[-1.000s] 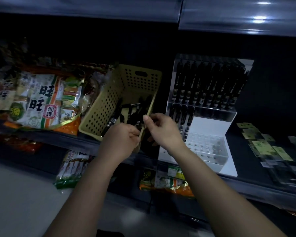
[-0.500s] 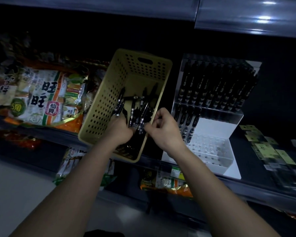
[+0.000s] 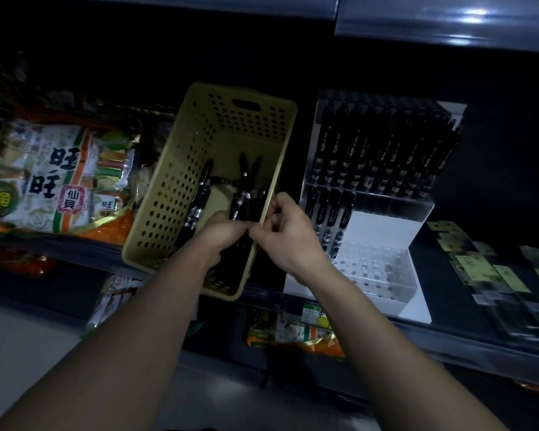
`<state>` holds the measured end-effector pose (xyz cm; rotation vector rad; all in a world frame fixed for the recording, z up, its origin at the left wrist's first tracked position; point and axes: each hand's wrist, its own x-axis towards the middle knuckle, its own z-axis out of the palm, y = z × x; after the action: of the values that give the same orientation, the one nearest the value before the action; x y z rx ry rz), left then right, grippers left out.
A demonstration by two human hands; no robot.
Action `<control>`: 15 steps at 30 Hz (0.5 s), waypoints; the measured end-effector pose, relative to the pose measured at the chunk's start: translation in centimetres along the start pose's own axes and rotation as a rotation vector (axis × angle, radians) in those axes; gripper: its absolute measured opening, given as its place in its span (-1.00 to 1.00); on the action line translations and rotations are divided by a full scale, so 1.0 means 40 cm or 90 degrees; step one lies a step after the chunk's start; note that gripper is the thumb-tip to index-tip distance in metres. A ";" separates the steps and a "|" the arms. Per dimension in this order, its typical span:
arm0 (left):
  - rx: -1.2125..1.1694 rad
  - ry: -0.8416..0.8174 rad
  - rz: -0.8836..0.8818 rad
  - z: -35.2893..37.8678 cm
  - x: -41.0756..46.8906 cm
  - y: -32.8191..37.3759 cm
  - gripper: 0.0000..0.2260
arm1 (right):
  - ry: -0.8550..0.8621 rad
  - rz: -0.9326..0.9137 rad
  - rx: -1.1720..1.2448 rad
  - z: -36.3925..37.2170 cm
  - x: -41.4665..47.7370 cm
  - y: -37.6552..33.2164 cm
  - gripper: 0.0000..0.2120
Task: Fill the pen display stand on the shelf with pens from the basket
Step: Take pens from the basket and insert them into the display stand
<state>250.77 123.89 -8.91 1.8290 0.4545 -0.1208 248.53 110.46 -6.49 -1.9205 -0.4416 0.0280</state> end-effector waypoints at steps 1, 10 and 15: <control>-0.011 0.005 0.018 0.001 0.003 -0.005 -0.68 | 0.004 0.003 0.003 0.000 0.001 0.001 -0.75; -0.070 0.097 0.113 -0.013 0.013 -0.011 -0.86 | 0.066 0.027 0.023 0.018 0.029 0.009 -0.75; -0.148 0.072 0.132 -0.028 0.022 0.020 -0.91 | 0.121 0.047 0.012 0.027 0.048 0.012 -0.85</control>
<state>251.70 124.96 -8.10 1.6469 0.3391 0.1725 250.23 111.87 -6.97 -1.8996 -0.2420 -0.1007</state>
